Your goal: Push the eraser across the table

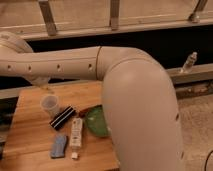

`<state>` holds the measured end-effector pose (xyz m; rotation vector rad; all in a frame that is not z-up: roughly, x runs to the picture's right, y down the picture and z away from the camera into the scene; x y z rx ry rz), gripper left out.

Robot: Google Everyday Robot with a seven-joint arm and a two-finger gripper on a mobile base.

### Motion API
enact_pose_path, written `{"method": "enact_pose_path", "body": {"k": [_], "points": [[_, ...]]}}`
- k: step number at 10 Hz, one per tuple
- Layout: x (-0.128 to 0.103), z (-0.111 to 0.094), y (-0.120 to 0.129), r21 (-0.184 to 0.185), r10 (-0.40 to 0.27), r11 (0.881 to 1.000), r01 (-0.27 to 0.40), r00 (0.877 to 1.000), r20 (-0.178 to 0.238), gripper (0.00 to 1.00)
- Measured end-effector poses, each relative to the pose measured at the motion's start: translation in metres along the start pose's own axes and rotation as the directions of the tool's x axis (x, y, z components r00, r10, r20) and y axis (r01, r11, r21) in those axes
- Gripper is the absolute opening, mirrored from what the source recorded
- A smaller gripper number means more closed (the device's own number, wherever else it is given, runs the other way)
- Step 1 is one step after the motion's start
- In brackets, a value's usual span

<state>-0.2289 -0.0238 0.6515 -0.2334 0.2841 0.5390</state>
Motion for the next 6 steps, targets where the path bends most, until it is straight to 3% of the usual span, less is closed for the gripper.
{"method": "enact_pose_path", "body": {"k": [3, 5, 6], "points": [[-0.007, -0.001, -0.009, 0.024, 0.015, 1.000, -0.015, 1.000, -0.006, 0.06], [-0.006, 0.006, -0.031, 0.037, 0.062, 0.997, -0.063, 0.998, 0.018, 0.00], [-0.001, 0.014, -0.039, 0.017, 0.112, 0.993, -0.113, 0.992, 0.052, 0.00]]}}
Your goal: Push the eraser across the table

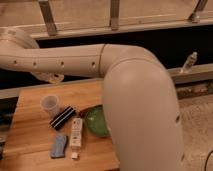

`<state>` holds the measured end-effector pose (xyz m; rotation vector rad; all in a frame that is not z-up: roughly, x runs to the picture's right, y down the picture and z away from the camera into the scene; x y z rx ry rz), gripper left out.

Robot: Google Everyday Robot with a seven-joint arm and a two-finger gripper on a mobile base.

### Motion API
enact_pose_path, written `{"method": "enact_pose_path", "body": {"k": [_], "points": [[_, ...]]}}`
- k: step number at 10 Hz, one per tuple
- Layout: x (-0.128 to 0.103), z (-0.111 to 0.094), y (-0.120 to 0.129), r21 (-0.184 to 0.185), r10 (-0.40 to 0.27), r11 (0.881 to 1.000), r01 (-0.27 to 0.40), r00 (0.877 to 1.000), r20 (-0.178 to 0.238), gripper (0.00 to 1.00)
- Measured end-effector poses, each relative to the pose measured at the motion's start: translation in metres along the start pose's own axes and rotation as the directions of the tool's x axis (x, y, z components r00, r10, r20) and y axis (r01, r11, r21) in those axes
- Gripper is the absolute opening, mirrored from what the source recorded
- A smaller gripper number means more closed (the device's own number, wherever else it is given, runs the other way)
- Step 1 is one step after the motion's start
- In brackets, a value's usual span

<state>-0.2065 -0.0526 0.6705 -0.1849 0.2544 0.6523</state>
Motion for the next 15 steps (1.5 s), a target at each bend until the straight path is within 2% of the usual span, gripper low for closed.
{"method": "enact_pose_path", "body": {"k": [1, 2, 3, 4, 5, 6, 9, 11, 14, 15], "points": [[0.007, 0.009, -0.007, -0.022, 0.058, 0.998, -0.057, 0.997, 0.047, 0.00], [0.014, 0.018, -0.011, -0.074, 0.129, 0.990, -0.120, 0.984, 0.124, 0.00], [0.020, 0.032, -0.007, -0.162, 0.188, 0.974, -0.158, 0.963, 0.194, 0.00], [0.021, 0.044, -0.001, -0.217, 0.211, 0.962, -0.166, 0.955, 0.208, 0.00], [0.021, 0.059, 0.009, -0.274, 0.214, 0.949, -0.153, 0.955, 0.207, 0.00], [0.021, 0.068, 0.015, -0.311, 0.216, 0.939, -0.145, 0.954, 0.209, 0.00], [0.019, 0.067, 0.016, -0.314, 0.213, 0.939, -0.141, 0.954, 0.210, 0.00], [0.021, 0.073, 0.015, -0.331, 0.220, 0.931, -0.151, 0.958, 0.182, 0.00], [0.029, 0.120, 0.024, -0.389, 0.242, 0.904, -0.179, 0.963, 0.119, 0.00], [0.034, 0.141, 0.030, -0.414, 0.258, 0.889, -0.197, 0.962, 0.095, 0.00]]}}
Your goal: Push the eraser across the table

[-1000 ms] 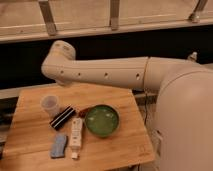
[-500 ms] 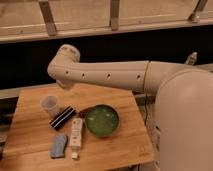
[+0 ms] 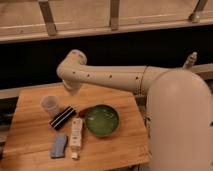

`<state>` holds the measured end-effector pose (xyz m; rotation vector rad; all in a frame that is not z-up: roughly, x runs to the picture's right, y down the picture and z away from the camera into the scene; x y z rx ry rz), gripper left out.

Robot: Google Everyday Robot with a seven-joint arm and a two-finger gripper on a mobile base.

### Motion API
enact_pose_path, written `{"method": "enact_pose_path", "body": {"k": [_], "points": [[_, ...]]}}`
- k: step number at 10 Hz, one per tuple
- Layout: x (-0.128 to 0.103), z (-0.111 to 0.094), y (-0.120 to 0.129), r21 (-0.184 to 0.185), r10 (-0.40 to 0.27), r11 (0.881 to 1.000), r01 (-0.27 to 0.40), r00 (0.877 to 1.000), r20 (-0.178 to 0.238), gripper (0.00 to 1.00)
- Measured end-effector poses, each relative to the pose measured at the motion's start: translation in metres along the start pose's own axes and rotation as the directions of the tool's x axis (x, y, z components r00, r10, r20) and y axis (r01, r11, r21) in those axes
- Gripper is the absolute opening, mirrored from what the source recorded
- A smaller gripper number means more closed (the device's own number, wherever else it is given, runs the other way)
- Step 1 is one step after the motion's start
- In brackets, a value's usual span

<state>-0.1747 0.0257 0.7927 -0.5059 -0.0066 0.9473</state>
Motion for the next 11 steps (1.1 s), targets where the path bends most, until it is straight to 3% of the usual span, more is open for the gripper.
{"method": "enact_pose_path", "body": {"k": [2, 7, 11], "points": [[0.012, 0.023, -0.006, -0.036, 0.030, 0.999, -0.031, 0.999, -0.016, 0.00], [0.010, 0.029, -0.008, -0.048, 0.031, 0.998, -0.033, 0.999, -0.034, 0.00], [0.014, 0.075, -0.018, -0.093, 0.045, 0.994, -0.053, 0.995, -0.090, 0.00]]}}
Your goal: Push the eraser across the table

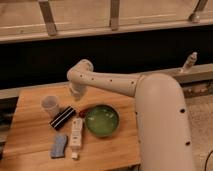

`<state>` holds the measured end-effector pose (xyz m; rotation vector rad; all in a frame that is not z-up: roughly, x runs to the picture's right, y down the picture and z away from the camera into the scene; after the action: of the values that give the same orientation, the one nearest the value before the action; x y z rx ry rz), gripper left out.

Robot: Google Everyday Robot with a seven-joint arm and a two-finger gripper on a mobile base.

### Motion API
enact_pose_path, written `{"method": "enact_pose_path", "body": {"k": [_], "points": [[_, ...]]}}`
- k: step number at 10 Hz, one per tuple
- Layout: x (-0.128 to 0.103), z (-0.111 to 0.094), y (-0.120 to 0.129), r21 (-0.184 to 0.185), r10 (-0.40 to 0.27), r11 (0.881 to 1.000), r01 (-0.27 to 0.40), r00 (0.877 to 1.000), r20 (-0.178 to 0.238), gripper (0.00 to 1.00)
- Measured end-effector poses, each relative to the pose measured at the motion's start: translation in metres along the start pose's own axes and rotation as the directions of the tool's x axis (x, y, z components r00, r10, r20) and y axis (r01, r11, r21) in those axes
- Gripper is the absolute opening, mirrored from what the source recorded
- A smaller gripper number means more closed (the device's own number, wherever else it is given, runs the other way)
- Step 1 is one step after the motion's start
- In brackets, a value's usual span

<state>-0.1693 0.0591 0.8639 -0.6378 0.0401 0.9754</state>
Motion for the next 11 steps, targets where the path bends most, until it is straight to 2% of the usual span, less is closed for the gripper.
{"method": "enact_pose_path", "body": {"k": [2, 5, 9, 11], "points": [[0.005, 0.020, -0.011, -0.020, 0.025, 0.999, -0.025, 0.999, -0.033, 0.00], [0.011, 0.047, -0.013, -0.059, 0.040, 0.997, -0.044, 0.997, -0.070, 0.00], [0.013, 0.068, -0.002, -0.107, 0.024, 0.994, -0.035, 0.995, -0.100, 0.00], [0.011, 0.073, 0.014, -0.128, -0.012, 0.992, -0.002, 0.994, -0.104, 0.00]]}}
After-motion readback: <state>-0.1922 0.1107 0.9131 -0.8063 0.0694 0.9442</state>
